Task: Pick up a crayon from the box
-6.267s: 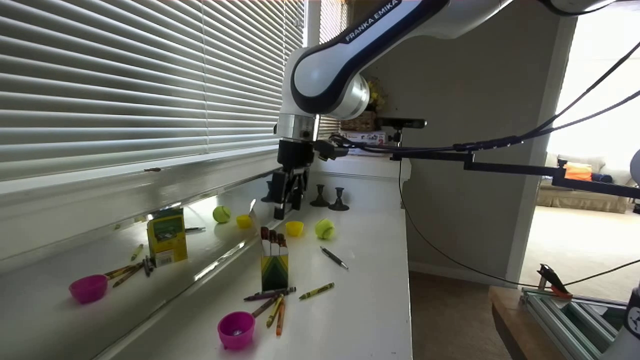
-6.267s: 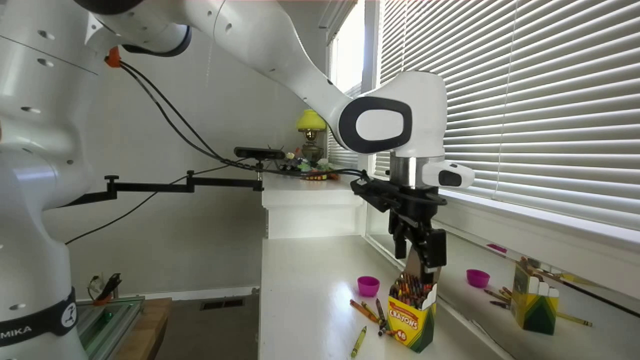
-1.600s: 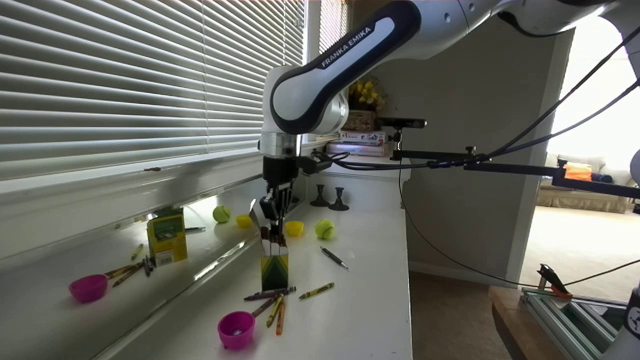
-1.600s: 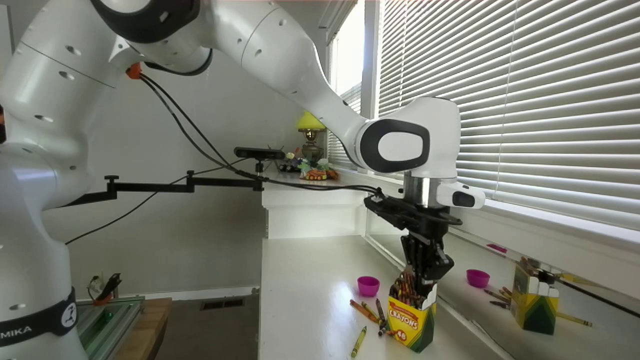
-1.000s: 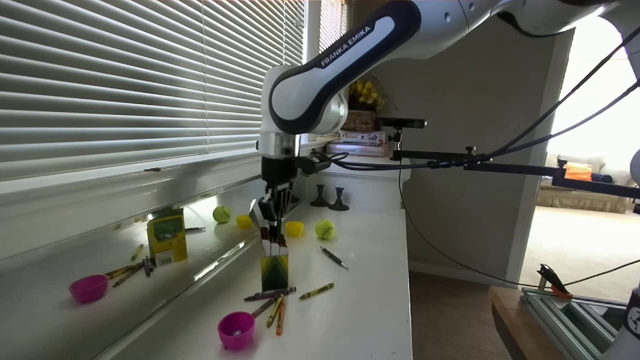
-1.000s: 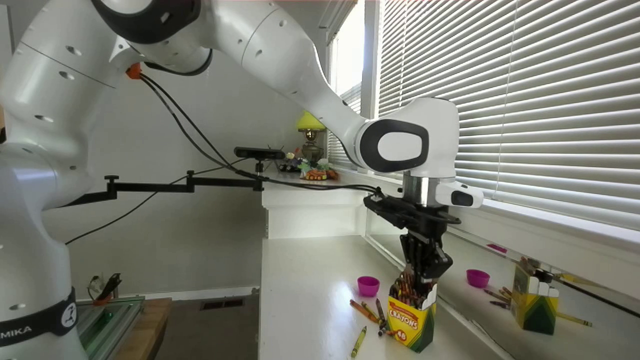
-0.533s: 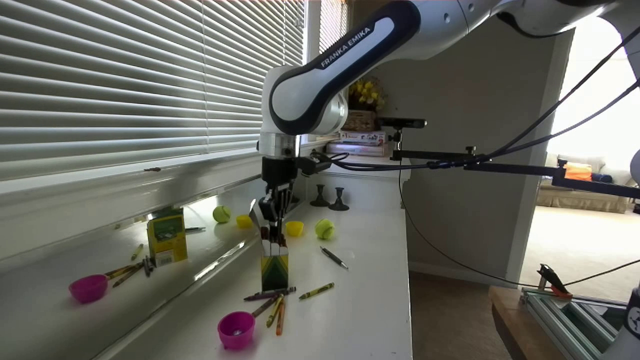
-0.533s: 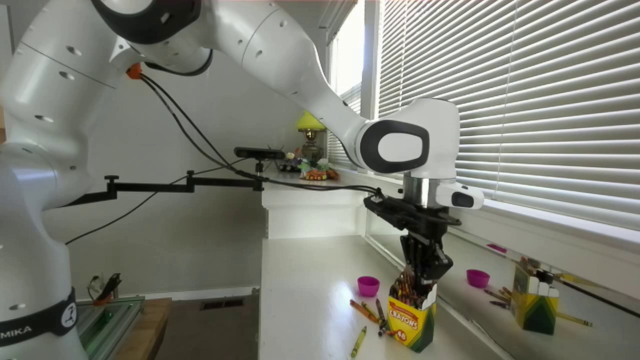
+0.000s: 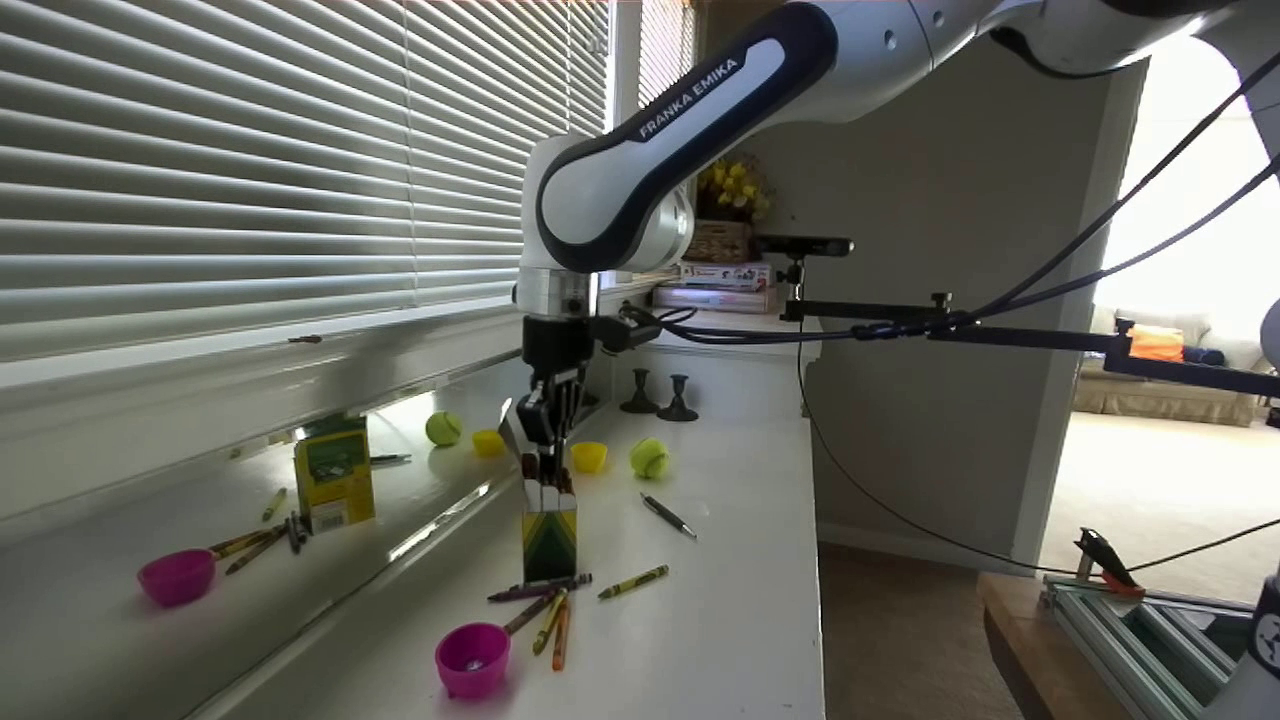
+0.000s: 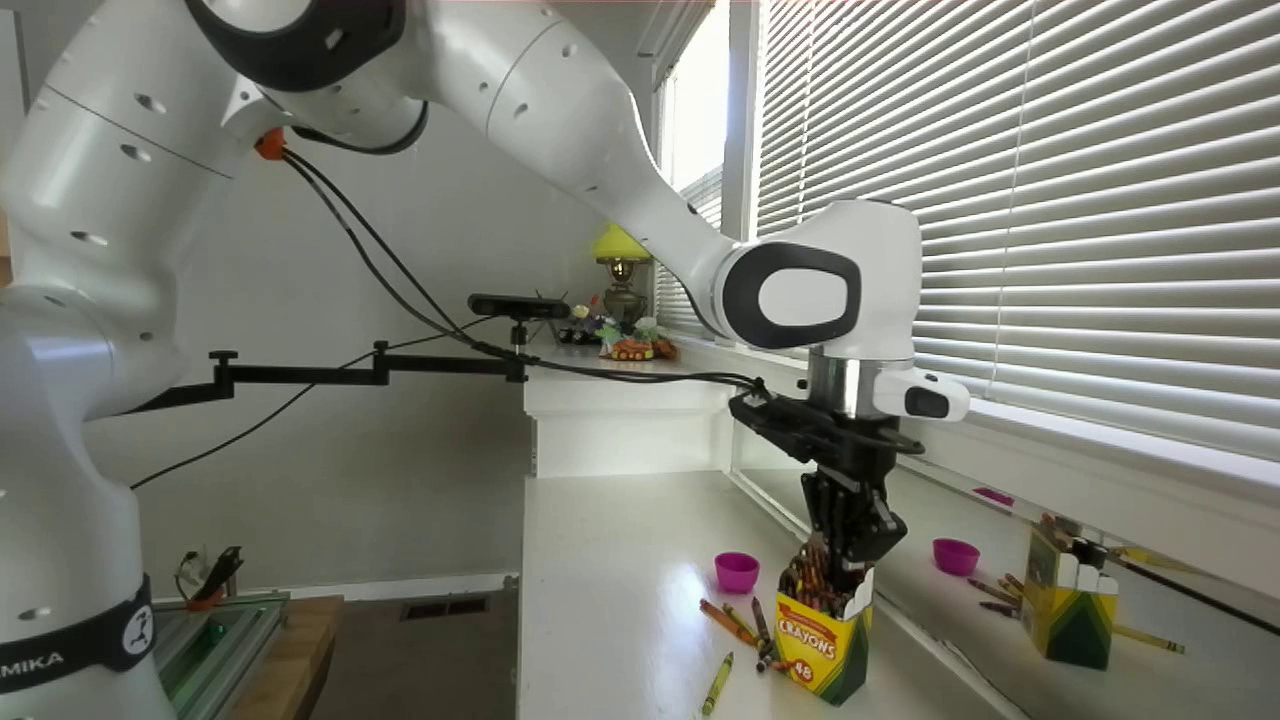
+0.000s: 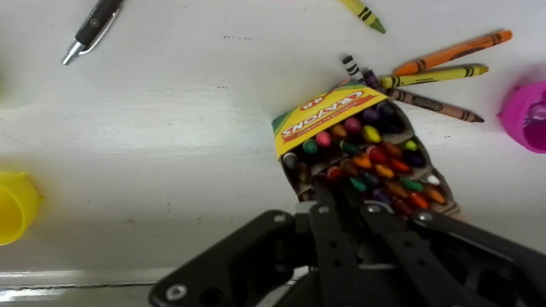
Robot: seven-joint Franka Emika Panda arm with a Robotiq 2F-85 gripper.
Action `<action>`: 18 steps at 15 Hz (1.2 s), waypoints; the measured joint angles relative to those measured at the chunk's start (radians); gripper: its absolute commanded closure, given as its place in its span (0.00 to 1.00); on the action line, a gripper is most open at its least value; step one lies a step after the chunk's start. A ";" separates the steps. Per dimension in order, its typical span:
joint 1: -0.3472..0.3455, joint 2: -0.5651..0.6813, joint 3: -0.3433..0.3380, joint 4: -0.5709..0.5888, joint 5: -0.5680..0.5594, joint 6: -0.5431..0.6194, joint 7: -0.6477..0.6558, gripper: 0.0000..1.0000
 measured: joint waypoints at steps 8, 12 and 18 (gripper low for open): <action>0.000 0.025 -0.002 0.042 0.000 -0.038 0.000 0.81; 0.000 0.030 -0.003 0.050 -0.001 -0.048 0.000 0.96; 0.001 0.035 -0.002 0.062 -0.010 -0.063 0.000 0.99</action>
